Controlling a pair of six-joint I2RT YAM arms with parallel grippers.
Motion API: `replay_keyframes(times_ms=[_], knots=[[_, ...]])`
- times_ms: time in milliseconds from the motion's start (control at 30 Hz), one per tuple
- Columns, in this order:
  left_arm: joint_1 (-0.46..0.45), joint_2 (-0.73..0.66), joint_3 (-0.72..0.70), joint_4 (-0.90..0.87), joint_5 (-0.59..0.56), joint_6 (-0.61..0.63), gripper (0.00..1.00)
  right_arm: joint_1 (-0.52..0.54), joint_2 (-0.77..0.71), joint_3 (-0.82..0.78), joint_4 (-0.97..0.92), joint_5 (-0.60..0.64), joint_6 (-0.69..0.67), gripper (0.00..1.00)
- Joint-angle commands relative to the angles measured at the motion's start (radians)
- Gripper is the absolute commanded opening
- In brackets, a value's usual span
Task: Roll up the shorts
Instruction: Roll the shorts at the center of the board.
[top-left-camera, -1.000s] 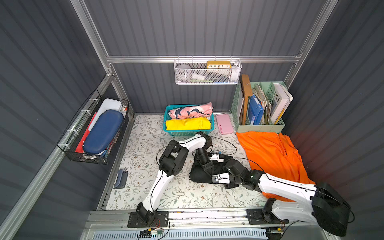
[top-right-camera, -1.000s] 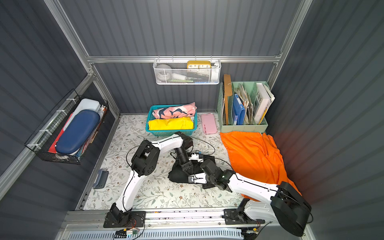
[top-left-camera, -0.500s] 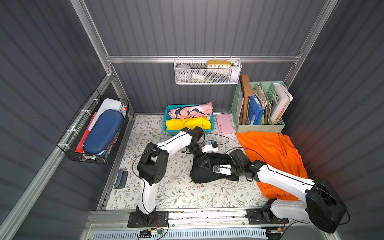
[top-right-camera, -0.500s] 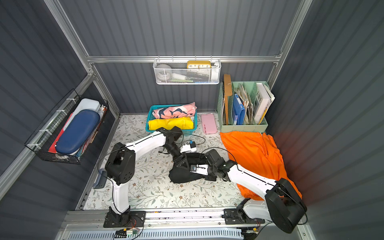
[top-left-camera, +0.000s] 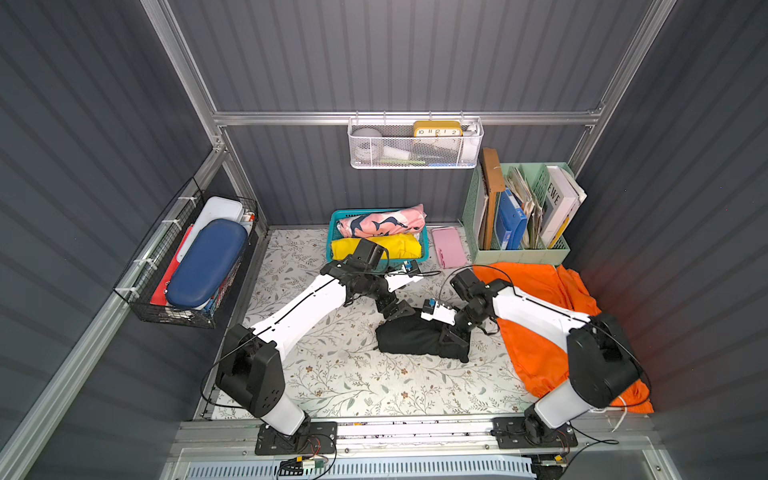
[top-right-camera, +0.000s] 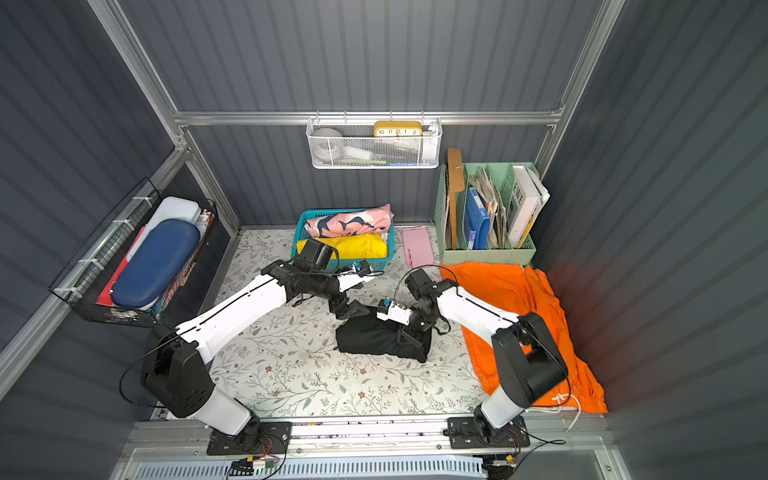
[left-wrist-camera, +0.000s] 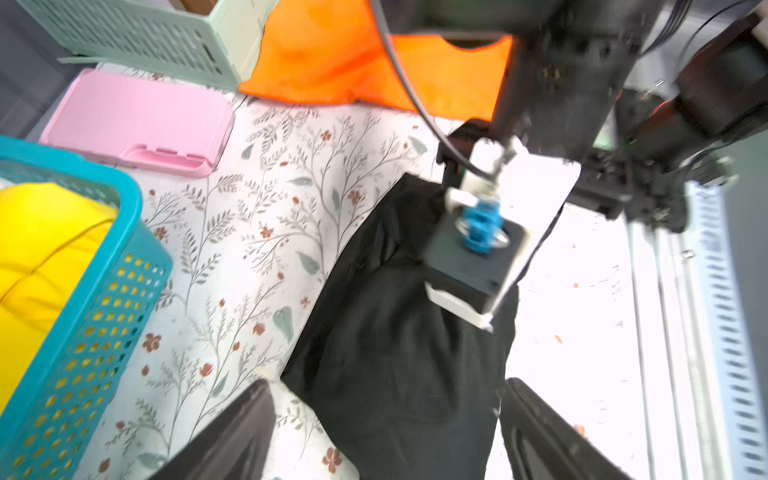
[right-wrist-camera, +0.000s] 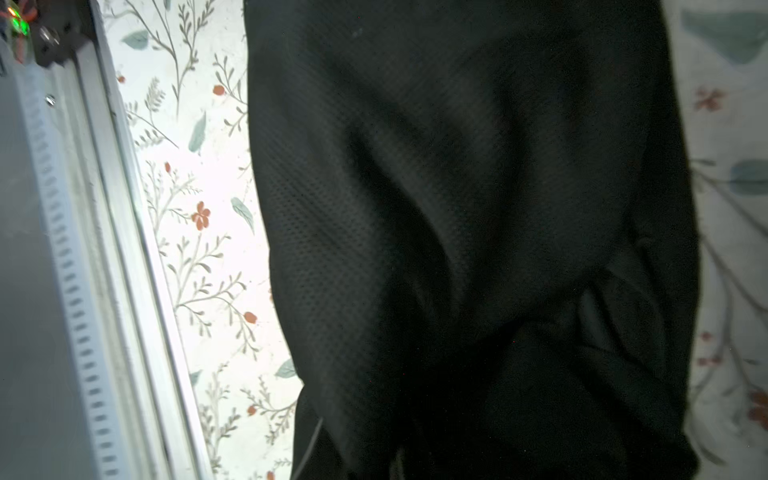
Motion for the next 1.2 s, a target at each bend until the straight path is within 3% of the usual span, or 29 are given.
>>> replay_keyframes(times_ms=[0, 133, 300, 333, 367, 600, 833, 1100, 1167], knots=[[-0.039, -0.037, -0.078, 0.090, -0.072, 0.049, 0.88, -0.032, 0.110, 0.100, -0.193, -0.138, 0.123, 0.00], [-0.101, -0.070, -0.126, 0.154, -0.146, 0.087, 0.89, -0.058, 0.212, 0.143, -0.259, -0.189, 0.151, 0.00], [-0.176, -0.063, -0.166, 0.207, -0.215, 0.144, 0.89, -0.111, 0.164, 0.077, -0.169, -0.266, 0.215, 0.00], [-0.182, -0.060, -0.181, 0.225, -0.216, 0.154, 0.91, -0.121, 0.150, 0.064, -0.156, -0.285, 0.222, 0.00], [-0.189, -0.059, -0.199, 0.252, -0.211, 0.166, 0.99, -0.126, 0.138, 0.052, -0.149, -0.299, 0.223, 0.00], [-0.220, -0.006, -0.297, 0.398, -0.251, 0.237, 1.00, -0.144, 0.139, 0.043, -0.191, -0.318, 0.182, 0.00], [-0.222, 0.077, -0.306, 0.480, -0.203, 0.256, 1.00, -0.147, 0.097, 0.018, -0.172, -0.304, 0.138, 0.00], [-0.232, 0.182, -0.251, 0.399, -0.108, 0.254, 0.99, -0.157, 0.060, -0.007, -0.113, -0.253, 0.152, 0.00], [-0.242, 0.202, -0.229, 0.371, -0.081, 0.247, 0.95, -0.156, 0.048, -0.016, -0.098, -0.240, 0.159, 0.00]])
